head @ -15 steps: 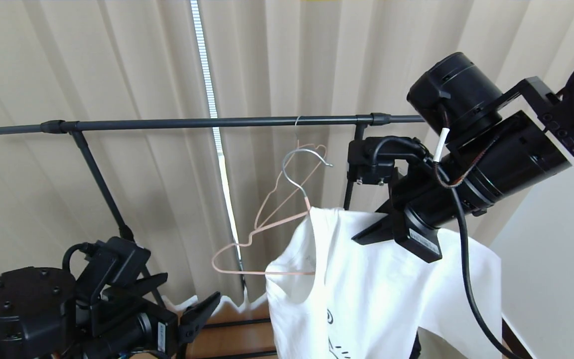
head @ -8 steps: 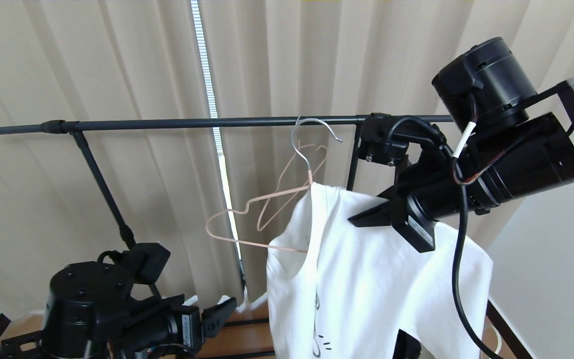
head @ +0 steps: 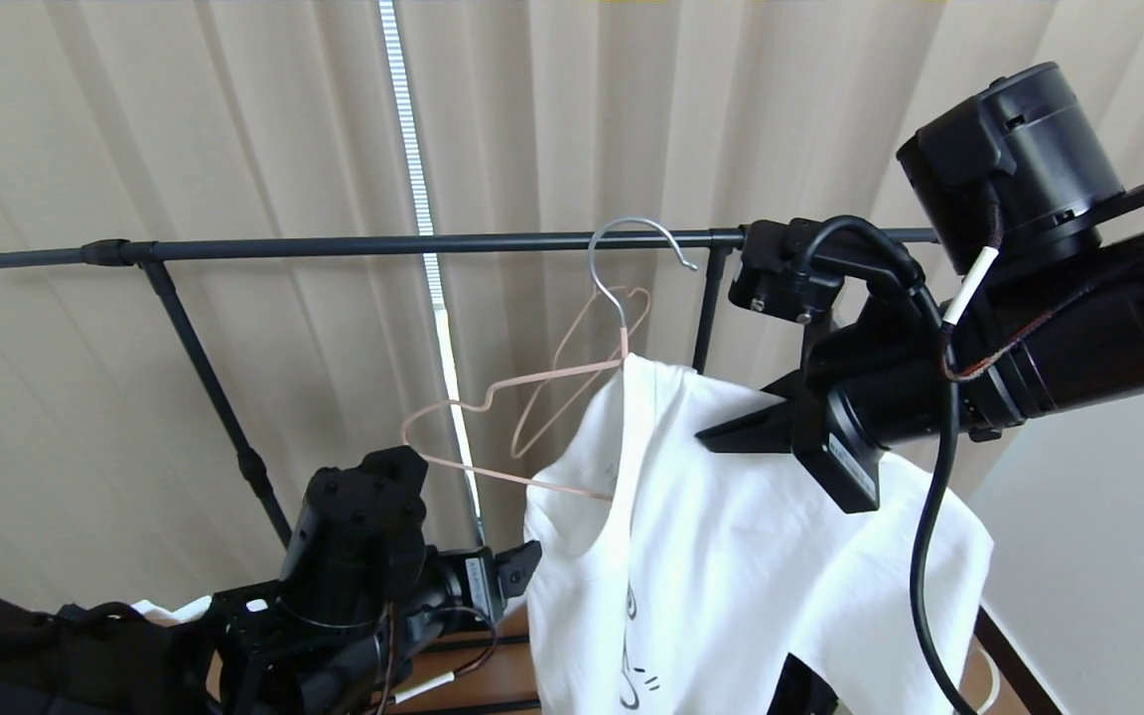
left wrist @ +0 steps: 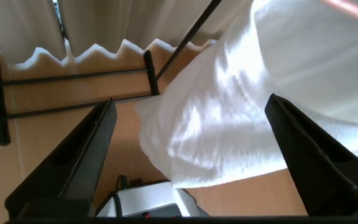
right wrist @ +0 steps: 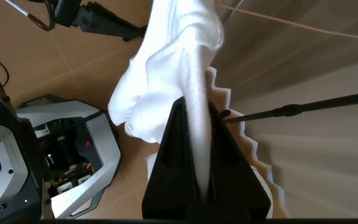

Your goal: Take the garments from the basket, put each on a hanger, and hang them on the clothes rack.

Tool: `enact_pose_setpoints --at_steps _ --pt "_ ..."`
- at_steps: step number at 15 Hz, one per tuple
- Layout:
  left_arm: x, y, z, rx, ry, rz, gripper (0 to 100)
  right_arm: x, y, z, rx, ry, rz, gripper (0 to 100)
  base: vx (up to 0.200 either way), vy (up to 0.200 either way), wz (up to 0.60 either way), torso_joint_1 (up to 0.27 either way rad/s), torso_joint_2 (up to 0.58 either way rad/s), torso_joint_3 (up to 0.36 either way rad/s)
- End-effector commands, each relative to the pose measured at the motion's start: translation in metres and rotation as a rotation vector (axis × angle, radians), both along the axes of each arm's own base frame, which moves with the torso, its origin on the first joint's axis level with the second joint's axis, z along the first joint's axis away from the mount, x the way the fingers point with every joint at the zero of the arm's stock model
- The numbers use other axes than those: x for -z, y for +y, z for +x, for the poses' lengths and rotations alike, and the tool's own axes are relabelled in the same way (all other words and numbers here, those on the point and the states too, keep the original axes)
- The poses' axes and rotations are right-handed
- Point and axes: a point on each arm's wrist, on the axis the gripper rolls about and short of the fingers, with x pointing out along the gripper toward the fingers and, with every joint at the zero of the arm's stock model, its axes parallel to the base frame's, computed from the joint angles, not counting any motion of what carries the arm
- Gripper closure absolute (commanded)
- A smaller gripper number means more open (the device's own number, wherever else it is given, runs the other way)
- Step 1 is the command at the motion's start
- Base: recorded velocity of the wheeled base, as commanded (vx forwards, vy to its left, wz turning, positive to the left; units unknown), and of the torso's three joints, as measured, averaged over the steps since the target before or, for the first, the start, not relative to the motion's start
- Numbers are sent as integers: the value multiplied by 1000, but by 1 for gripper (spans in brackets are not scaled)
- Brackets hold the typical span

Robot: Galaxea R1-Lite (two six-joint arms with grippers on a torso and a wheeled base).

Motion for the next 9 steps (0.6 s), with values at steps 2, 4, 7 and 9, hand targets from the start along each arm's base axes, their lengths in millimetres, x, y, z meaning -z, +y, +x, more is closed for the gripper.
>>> enact_pose_setpoints --at_steps 2,4,7,9 --pt "0 -15 16 -9 -12 -27 0 -2 -2 -3 -2 -4 5 100 0 0 0 0 0 0" --pt "5 -22 22 -31 -17 -7 0 -3 -1 -6 -10 -5 7 100 0 0 0 0 0 0" --pt "15 -31 24 -37 -11 24 0 -9 -6 -13 -10 -22 20 100 0 0 0 0 0 0" --pt "16 -35 29 -40 -21 15 0 -12 -10 -19 -11 -30 28 100 0 0 0 0 0 0"
